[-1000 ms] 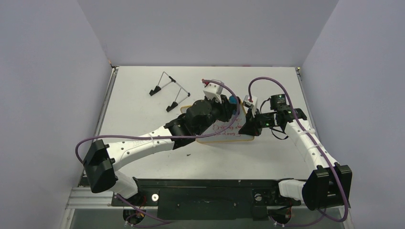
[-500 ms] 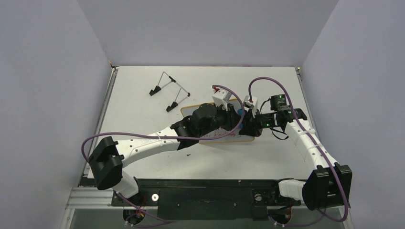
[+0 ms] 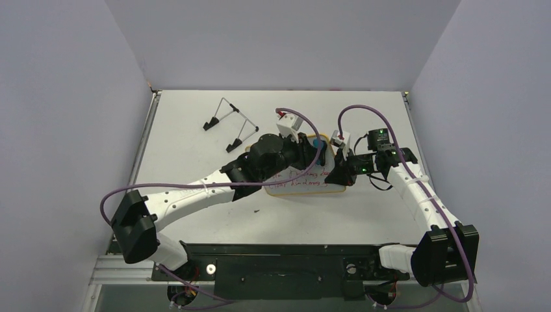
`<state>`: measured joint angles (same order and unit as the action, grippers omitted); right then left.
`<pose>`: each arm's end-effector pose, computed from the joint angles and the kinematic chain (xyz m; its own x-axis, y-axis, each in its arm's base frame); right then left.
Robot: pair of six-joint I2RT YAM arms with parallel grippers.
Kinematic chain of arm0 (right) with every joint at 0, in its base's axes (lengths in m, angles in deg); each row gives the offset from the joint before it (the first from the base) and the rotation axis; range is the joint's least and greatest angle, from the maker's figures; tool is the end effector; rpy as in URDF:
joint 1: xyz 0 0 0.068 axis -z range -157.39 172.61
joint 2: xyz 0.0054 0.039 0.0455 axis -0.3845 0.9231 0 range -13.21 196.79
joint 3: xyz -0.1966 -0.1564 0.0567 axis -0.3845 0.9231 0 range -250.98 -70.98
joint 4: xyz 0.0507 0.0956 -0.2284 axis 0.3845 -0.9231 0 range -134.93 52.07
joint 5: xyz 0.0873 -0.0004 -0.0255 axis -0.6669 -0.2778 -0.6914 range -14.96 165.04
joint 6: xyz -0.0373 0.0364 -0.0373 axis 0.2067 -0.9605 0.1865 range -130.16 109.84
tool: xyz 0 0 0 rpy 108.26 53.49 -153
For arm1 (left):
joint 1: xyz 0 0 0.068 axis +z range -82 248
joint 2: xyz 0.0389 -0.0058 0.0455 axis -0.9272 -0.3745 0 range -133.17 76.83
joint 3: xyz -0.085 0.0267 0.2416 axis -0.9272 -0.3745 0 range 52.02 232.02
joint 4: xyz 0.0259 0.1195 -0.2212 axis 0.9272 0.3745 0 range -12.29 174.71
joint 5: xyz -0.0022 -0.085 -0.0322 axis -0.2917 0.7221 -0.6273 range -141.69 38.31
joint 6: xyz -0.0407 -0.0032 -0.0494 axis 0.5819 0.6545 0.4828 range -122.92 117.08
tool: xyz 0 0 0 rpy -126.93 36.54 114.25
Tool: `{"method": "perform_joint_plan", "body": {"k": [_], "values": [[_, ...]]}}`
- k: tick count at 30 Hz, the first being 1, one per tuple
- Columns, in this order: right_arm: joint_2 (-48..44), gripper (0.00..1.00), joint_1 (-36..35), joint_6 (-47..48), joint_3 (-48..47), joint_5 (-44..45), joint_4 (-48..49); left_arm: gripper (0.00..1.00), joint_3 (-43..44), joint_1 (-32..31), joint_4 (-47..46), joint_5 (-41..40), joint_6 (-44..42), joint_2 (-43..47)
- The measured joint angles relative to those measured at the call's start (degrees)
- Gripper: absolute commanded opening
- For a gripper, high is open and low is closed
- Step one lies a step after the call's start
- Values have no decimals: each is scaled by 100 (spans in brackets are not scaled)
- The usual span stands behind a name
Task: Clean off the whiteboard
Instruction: Erase the center of the board with the whiteboard.
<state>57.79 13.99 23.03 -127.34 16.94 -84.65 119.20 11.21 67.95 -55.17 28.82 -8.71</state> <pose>0.2214 0.0762 0.2586 -0.4624 -0.3627 -0.8091 -0.8781 0.3140 0.3611 0.2026 -0.3040 0.3251 -0.4918 -0.2075 -0.8456 0.6392 0.5734 -0.5124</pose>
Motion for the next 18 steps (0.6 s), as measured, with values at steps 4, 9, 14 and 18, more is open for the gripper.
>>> {"method": "perform_joint_plan", "body": {"k": [4, 9, 14, 18], "values": [[0, 0, 0, -26, 0, 0, 0, 0, 0, -151, 92, -1165, -105, 168], [0, 0, -11, 28, 0, -13, -2, 0, -94, -610, -4, -2343, -229, 146], [0, 0, -11, 42, 0, -20, -9, 0, -96, -914, -39, -3147, -289, -55], [0, 0, -9, 0, 2, -15, -9, 0, -232, -1064, -61, -3582, -234, -162]]}}
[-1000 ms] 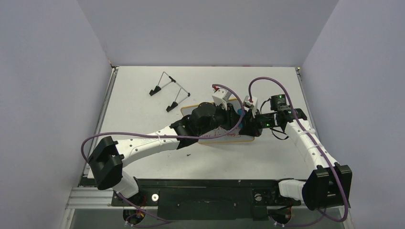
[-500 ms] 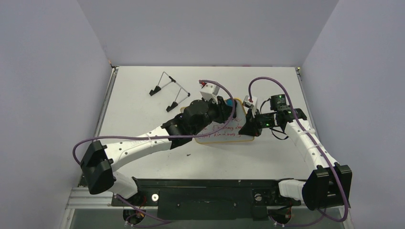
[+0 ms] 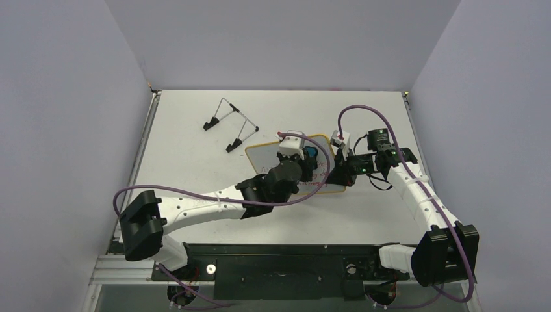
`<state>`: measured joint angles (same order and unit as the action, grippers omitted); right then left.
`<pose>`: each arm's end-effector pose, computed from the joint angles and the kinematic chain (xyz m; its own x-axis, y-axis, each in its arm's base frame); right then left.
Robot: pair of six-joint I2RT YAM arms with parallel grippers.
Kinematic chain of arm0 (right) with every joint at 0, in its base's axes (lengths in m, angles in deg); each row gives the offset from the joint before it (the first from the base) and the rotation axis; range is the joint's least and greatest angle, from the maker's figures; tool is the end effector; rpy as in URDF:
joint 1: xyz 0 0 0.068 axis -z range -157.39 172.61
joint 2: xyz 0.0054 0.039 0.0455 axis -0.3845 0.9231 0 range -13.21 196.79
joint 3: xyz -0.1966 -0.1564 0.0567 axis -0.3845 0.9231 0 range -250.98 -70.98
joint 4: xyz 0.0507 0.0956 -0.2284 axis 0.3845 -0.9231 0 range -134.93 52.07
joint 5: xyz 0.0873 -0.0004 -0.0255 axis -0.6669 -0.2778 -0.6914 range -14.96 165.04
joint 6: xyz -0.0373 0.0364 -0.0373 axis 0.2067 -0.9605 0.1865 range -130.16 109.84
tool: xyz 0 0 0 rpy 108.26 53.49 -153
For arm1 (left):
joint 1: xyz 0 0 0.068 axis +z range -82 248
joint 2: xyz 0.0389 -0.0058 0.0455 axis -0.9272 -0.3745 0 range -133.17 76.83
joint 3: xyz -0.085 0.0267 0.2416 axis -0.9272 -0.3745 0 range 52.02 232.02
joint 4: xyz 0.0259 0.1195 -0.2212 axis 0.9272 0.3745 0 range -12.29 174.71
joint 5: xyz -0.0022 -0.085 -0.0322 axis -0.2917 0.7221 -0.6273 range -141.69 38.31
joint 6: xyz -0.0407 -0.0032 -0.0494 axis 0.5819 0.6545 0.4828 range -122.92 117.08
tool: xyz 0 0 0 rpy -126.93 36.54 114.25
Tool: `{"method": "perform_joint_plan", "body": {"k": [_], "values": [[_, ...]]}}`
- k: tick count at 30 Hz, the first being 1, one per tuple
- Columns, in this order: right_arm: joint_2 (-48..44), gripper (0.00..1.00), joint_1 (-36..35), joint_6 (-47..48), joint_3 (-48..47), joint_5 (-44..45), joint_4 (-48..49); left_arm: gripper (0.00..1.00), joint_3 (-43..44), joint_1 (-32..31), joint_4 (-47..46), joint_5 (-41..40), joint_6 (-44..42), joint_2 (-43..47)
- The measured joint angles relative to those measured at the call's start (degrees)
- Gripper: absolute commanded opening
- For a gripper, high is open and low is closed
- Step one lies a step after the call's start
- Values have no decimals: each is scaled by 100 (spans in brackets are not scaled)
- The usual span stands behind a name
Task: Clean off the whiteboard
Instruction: Erase the center of the board with the whiteboard.
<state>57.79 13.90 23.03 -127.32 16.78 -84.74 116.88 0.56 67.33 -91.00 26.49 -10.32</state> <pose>0.2211 0.0765 0.2585 -0.4632 -0.3623 -0.8088 -0.8781 0.3107 0.3637 0.1665 -0.3189 0.3042 -0.3031 -0.2607 -0.9166 0.3765 0.8509 -0.3665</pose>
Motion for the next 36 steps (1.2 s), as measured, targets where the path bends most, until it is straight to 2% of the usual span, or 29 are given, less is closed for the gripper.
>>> {"method": "perform_joint_plan", "body": {"k": [6, 11, 16, 21, 25, 29, 33, 36], "values": [[0, 0, 4, -70, 0, 22, 9, 0, -787, 35, -31, -372, 229, 103], [0, 0, 4, -68, 0, 52, 90, 0, -1285, 516, 127, -310, 339, 514], [0, 0, 2, -9, 0, 37, 87, 0, -1541, 1167, 146, -37, 348, 1145], [0, 0, 2, 44, 0, 33, 63, 0, -1663, 1403, -37, 647, 334, 1357], [0, 0, 2, 48, 0, 33, 57, 0, -1655, 1331, -372, 1593, 245, 1259], [0, 0, -2, 70, 0, 17, 50, 0, -1414, 892, -627, 2133, -4, 925], [0, 0, -2, 70, 0, 7, 44, 0, -857, 385, -605, 2164, -407, 503], [0, 0, -4, 70, 0, -7, 42, 0, -393, 168, -345, 1779, -730, 275]]}}
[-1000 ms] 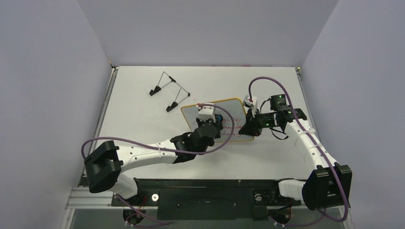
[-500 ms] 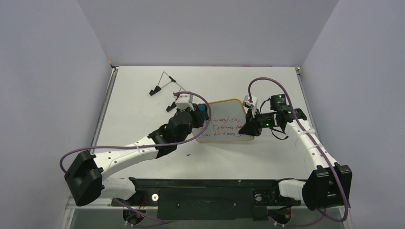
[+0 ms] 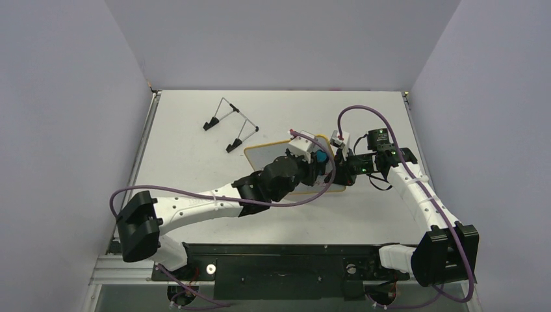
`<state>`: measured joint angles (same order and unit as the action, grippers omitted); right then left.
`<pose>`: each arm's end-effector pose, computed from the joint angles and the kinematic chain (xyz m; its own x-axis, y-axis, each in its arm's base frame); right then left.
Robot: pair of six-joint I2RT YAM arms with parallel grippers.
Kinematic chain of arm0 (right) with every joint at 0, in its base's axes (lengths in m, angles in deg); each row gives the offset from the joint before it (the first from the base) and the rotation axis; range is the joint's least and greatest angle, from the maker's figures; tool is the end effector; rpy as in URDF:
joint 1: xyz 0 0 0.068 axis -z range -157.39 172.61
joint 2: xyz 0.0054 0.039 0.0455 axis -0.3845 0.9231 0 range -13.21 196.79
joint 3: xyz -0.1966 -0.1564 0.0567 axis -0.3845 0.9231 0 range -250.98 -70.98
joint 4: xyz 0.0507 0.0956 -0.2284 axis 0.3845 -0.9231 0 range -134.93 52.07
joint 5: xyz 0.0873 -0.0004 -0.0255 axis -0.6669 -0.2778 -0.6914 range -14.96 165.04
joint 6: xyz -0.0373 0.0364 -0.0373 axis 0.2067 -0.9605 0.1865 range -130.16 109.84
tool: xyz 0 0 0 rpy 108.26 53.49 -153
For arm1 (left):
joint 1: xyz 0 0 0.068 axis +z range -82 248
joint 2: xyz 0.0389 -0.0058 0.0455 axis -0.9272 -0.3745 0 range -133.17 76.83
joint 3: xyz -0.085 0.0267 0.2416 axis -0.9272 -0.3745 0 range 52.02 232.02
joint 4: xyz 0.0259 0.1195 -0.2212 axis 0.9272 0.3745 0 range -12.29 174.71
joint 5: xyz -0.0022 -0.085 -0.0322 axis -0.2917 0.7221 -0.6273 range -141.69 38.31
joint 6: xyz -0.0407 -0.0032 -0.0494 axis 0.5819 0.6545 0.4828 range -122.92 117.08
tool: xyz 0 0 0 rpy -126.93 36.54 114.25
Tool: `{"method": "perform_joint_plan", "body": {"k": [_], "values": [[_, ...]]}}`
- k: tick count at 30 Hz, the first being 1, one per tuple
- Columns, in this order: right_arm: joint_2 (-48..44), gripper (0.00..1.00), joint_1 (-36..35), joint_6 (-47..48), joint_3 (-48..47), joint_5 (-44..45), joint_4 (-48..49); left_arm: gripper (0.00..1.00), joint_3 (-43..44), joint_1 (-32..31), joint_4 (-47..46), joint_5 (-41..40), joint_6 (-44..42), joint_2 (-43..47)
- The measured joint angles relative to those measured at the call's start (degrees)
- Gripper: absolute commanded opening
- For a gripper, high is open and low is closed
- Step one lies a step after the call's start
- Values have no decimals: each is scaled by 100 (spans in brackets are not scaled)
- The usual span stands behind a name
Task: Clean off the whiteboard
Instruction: Erase the center of the board with the whiteboard.
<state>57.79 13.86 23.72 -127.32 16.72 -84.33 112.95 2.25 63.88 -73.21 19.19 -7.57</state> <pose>0.2216 0.0768 0.2589 -0.4465 -0.3650 -0.8170 -0.8865 0.3046 0.3484 0.1620 -0.3155 0.3015 -0.3271 -0.1263 -0.9365 0.6224 0.7169 -0.3141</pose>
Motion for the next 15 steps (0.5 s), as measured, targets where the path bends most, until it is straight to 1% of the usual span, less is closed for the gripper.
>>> {"method": "perform_joint_plan", "body": {"k": [7, 12, 15], "values": [[0, 0, 4, -57, 0, 4, 4, 0, 1517, -315, 1161, -1333, -590, -686], [0, 0, 9, -131, 0, 17, 7, 0, 2098, -529, 1757, -2076, -955, -1051], [0, 0, 9, -136, 0, 17, 9, 0, 2186, -599, 1873, -2358, -1106, -1121]]}}
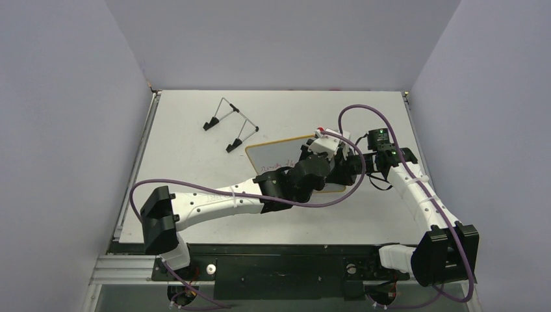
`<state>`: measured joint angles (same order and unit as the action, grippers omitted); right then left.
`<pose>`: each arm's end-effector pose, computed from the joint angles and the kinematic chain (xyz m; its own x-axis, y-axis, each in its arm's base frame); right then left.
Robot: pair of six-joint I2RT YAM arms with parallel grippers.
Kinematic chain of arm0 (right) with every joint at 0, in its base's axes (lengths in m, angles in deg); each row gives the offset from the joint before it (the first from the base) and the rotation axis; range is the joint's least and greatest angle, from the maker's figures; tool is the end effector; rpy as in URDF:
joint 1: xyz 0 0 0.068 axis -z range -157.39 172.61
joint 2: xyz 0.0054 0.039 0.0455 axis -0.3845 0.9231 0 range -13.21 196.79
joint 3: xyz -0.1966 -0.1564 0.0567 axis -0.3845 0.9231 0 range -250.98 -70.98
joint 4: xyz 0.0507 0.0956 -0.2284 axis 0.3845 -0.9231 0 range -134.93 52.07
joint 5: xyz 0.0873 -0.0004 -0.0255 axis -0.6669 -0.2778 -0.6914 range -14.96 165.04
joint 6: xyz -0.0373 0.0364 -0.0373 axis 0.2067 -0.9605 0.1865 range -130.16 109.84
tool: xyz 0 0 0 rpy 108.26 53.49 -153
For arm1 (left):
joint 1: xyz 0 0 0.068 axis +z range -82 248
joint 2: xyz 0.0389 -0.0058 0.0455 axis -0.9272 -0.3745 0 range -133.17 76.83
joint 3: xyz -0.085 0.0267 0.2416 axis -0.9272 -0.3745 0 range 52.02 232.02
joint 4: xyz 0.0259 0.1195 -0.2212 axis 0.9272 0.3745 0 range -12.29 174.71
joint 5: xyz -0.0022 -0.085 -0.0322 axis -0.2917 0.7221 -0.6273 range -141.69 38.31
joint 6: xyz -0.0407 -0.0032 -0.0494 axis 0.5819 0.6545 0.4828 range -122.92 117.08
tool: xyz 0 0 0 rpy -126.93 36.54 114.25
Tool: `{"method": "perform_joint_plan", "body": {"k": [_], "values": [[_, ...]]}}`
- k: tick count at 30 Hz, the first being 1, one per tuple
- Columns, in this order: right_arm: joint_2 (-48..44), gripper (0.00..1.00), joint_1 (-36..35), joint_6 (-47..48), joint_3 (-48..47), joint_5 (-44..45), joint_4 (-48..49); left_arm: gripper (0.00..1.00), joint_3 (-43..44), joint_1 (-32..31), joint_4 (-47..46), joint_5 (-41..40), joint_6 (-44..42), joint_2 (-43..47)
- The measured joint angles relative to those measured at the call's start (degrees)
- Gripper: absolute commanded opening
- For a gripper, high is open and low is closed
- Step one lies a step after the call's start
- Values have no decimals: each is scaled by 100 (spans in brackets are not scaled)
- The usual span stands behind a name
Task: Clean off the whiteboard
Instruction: Erase the center of the board with the whiteboard.
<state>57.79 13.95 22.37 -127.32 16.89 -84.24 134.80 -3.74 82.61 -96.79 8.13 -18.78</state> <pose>0.2220 0.0764 0.2589 -0.4668 -0.3582 -0.8086 -0.8755 0.3166 0.3652 0.1559 -0.3604 0.3334 -0.1816 0.1188 -0.9762 0.4322 0.9013 0.0293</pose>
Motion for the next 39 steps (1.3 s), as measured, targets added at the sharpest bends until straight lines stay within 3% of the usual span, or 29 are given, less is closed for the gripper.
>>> {"method": "perform_joint_plan", "body": {"k": [17, 39], "values": [[0, 0, 20, -57, 0, 17, -4, 0, 286, -136, 184, -807, -573, -334], [-2, 0, 44, -20, 0, 20, -2, 0, 437, -205, 173, -828, -835, -407]]}}
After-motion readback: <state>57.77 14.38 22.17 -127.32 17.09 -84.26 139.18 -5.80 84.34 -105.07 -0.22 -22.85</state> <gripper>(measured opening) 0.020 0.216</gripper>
